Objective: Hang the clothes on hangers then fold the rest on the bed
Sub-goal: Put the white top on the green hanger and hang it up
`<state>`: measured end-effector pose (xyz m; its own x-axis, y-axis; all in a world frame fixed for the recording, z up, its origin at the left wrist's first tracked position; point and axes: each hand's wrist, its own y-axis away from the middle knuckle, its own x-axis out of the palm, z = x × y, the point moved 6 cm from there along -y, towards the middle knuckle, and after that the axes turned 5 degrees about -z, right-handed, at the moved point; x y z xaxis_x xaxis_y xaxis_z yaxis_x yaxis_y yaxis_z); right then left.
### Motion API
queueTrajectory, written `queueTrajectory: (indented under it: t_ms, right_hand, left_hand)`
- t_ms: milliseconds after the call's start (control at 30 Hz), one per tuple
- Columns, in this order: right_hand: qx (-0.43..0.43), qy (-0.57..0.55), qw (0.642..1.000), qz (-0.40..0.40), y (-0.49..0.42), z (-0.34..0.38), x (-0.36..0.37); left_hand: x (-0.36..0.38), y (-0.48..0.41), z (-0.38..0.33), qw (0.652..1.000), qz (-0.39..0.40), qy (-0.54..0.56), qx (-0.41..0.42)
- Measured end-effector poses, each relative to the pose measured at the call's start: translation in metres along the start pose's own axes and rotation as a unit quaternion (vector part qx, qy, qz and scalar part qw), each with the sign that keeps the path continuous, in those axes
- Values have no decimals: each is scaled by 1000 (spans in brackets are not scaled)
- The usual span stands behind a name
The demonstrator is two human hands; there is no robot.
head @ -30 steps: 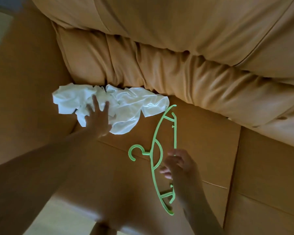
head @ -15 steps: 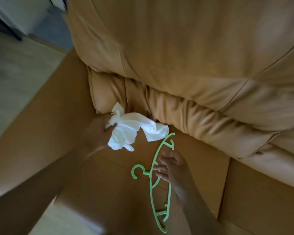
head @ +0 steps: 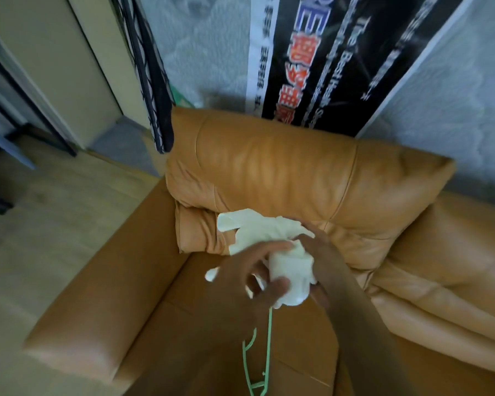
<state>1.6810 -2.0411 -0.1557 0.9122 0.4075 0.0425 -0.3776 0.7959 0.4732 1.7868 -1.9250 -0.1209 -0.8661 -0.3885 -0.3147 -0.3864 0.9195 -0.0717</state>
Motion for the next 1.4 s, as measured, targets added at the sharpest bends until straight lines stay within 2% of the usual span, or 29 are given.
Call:
queueTrajectory:
  t_ms: [67,100,133,200,267,300,367,400,500,633,700,833,867,967,1067,1267,1400]
  right_hand:
    - [-22,-29,999,-3,21,27,-19]
    - [-32,-46,998,9,33,40,-26]
    - [-52,-64,996,27,45,56,-29]
    - [-93,-73,990,77,68,89,-30]
    - [-134,-71,984,97,82,120,-34]
    - [-155,-74,980,97,89,134,-37]
    - [-181,-59,979,69,102,153,-48]
    - [-186,-39,981,45,105,158,-53]
    - [-208,5,978,-17,121,170,-69]
    - [-253,120,952,-125,138,186,-90]
    - [-280,176,937,-118,147,194,-88]
    - [-317,219,923,14,168,201,-59]
    - [-341,223,913,19,170,203,-55]
    - [-399,163,901,-33,173,209,-58]
    - [-417,80,902,-78,179,217,-71]
    - [-416,47,901,-116,190,234,-81]
    - [-418,55,896,-137,193,241,-81]
  left_hand:
    - [-33,1,-27,990,-131,5,61]
    - [-45,-2,-37,982,-170,-19,76]
    - [-52,-9,-46,979,-177,-48,87]
    - [-50,-27,-62,987,-105,-74,101]
    - [-40,-41,-85,994,-22,-46,98]
    - [-35,-47,-99,995,-7,-25,101]
    - [-32,-51,-130,993,-33,20,110]
    - [-31,-56,-135,994,-55,45,88]
    - [-25,-64,-153,982,-89,159,-56]
    - [-17,-73,-203,970,-81,226,-44]
    - [-15,-75,-225,970,-88,225,-29]
    - [-6,-70,-253,980,-45,193,-2]
    - [-5,-68,-260,984,-26,175,18]
    - [-7,-61,-279,988,14,116,102]
    - [-26,-64,-285,986,-3,68,151]
    - [-54,-73,-277,981,-14,3,195]
    - [-56,-73,-272,987,11,16,157]
